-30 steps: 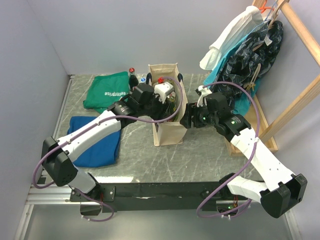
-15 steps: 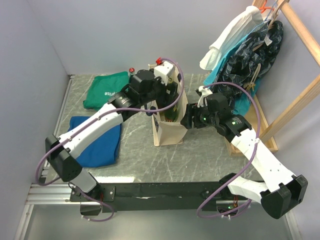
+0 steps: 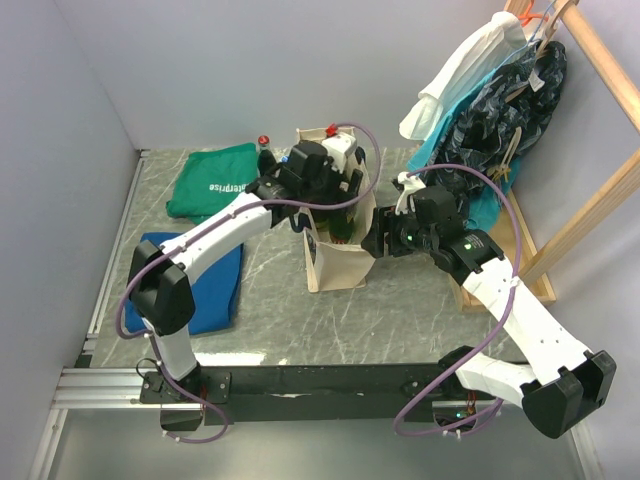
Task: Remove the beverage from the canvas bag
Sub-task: Adjust the canvas bag at the center of the board, then take out the drink from the canvas bag.
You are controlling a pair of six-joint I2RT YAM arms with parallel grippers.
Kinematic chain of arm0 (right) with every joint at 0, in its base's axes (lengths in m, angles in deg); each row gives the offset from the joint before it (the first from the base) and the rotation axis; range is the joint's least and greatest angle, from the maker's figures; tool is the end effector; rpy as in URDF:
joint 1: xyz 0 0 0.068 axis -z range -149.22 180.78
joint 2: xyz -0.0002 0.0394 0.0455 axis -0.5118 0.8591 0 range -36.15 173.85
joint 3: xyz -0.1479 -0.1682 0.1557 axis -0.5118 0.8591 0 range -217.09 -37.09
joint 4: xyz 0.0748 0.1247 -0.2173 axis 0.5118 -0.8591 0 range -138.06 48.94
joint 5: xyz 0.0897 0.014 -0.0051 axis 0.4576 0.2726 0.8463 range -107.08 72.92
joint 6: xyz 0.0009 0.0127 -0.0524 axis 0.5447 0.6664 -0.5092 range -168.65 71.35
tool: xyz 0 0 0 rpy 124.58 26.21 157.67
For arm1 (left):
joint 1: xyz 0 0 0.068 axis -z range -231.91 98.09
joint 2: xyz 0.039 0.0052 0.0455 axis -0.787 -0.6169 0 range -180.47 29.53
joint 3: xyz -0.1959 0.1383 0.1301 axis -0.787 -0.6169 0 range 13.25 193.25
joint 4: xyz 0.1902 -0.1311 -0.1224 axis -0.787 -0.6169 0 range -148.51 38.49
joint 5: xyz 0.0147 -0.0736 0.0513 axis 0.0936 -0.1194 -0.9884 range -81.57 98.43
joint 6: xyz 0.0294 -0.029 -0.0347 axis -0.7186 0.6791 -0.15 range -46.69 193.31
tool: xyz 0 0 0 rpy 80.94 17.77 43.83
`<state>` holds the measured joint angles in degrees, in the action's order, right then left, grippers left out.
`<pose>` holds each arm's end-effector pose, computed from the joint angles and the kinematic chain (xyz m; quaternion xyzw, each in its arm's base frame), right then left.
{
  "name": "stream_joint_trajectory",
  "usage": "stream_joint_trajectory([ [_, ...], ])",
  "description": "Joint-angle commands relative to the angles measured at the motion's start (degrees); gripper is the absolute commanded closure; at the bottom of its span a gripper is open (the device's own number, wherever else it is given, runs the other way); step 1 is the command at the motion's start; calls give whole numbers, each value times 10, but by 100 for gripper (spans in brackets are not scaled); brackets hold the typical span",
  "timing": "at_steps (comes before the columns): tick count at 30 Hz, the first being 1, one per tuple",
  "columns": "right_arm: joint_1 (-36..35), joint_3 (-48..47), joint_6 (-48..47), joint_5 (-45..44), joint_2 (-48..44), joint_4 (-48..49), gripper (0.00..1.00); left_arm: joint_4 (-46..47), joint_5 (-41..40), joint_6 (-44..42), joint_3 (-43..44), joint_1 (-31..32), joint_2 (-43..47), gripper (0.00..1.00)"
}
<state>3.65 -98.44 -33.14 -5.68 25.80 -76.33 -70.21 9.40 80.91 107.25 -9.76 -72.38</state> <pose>0.2012 0.1112 0.3401 -0.1347 0.8770 0.2470 0.3896 0.3135 -0.2845 0.3484 0.2569 0.8112 -0.2275 0.4736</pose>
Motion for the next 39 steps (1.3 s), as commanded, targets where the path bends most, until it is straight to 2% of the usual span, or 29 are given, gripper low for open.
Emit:
stream_joint_trajectory([
  [1, -3, 9, -9, -3, -13, -10, 28, 18, 25, 18, 28, -18, -4, 4],
  [10, -4, 8, -7, -7, -8, -7, 28, -22, 74, 24, 91, -33, -58, 4],
  [15, -3, 7, -8, -8, -4, -7, 28, -31, 87, 23, 95, -33, -67, 1],
  [27, -4, 4, -3, -16, -3, -4, 29, -60, 80, 24, 127, -33, -96, 11],
  [39, -4, 2, 0, -16, -6, -4, 29, -71, 71, 27, 128, -33, -114, 9],
])
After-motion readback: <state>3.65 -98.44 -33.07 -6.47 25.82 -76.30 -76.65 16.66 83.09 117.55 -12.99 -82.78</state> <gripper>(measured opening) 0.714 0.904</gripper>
